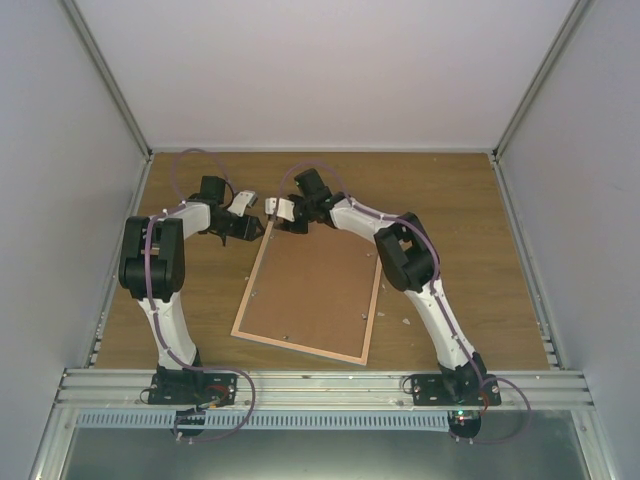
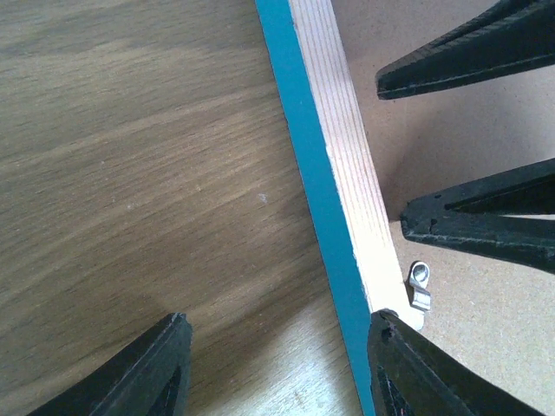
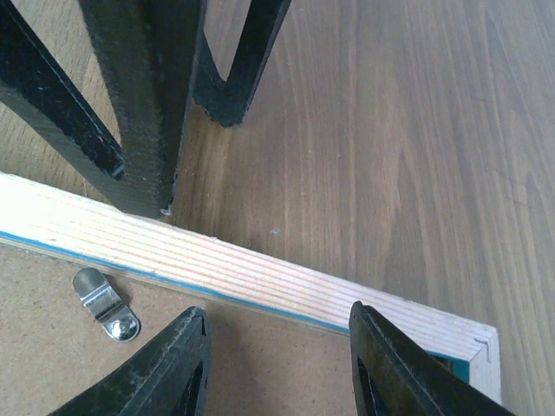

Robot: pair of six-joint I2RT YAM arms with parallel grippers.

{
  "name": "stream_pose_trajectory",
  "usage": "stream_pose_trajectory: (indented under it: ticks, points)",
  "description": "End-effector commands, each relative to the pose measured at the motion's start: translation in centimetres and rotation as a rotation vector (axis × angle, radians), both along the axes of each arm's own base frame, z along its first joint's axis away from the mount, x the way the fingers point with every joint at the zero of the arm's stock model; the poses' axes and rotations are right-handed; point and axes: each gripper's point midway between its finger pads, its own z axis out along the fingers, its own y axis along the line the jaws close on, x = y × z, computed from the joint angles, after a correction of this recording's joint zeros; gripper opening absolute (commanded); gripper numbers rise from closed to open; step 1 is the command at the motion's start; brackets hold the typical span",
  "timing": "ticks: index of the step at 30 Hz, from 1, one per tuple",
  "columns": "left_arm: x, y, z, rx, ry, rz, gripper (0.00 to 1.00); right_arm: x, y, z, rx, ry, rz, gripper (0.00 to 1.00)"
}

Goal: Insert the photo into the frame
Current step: Install the photo frame at the center of the board.

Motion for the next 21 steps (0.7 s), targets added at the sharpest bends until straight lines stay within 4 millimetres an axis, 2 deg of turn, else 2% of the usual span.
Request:
stream_pose_trajectory:
  ticks: [1, 7, 12, 21]
  points:
    - [-0.3, -0.2, -1.2, -0.005, 0.019, -0.003, 0.58, -1.1, 0.9, -2.8, -0.057, -0.042, 0.059, 0.46]
    - [-0.2, -0.1, -1.2, -0.004, 0.019, 0.001, 0.58, -2.7, 2.0, -3.5, -0.107, -0.114, 0.148, 0.51]
    - [-0.3, 0.1, -1.4, 0.002, 0.026, 0.007, 0.58, -4.1, 1.9, -3.9, -0.147, -0.134, 0.223, 0.55]
    - [-0.4, 0.2, -1.7, 0.009, 0.038, 0.01, 0.58, -6.2, 1.3, -2.6, -0.148, -0.133, 0.317, 0.66]
